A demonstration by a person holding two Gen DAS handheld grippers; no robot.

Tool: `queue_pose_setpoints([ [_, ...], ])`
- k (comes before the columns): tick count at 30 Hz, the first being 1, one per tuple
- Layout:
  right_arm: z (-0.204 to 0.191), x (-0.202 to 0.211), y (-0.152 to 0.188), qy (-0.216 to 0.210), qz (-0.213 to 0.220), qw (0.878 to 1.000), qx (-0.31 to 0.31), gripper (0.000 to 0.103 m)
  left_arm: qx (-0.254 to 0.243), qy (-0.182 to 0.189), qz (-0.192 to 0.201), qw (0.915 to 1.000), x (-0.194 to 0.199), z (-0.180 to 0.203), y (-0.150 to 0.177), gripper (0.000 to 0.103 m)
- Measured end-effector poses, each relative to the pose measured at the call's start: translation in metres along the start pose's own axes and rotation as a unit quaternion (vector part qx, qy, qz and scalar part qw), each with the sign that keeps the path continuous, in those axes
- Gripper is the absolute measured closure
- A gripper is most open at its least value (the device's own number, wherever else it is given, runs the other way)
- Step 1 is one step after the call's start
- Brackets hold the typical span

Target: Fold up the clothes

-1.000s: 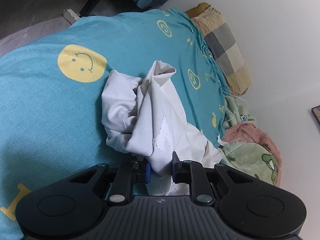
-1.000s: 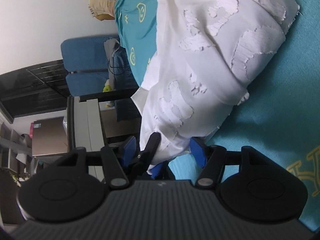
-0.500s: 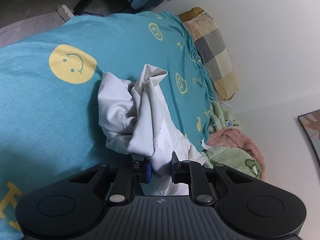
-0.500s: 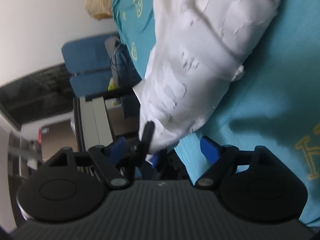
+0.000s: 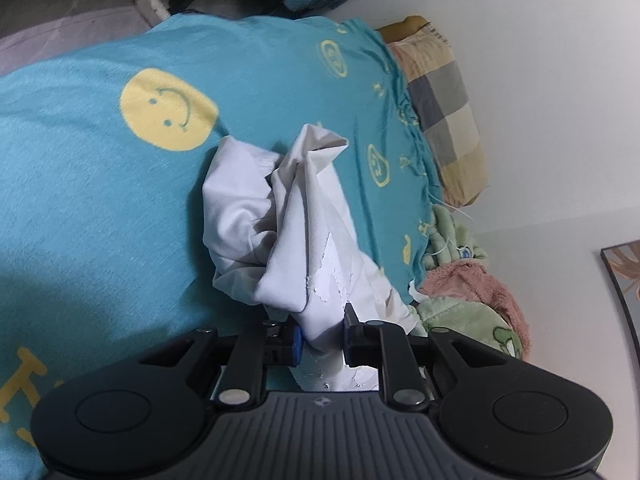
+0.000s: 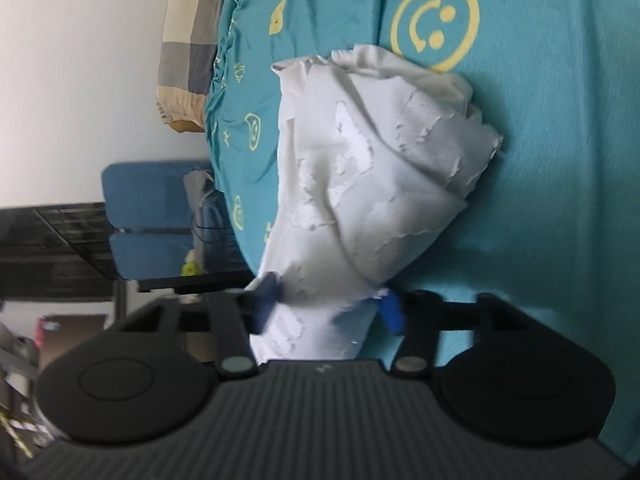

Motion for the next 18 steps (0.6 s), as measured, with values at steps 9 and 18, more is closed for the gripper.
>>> queue_pose_setpoints([
  [9,-0.010,0.000,-0.003,0.005,0.007,0.999,0.040,0.076,0.041,-0.017,-0.043,0.9981,-0.022,-0.019,0.006,0.053],
  [18,-0.019,0.005,-0.004,0.004,0.009,0.998,0.067,0.079,0.086,-0.005,-0.044,0.9953,-0.037,-0.036,-0.004,0.053],
])
Point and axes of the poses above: each gripper's, at about its wrist camera, not at the fingertips, and x roughly against the way its jaws point, z to its right, y to its underside, the point moved 7 cm from there along -x, roughly the way its jaws point
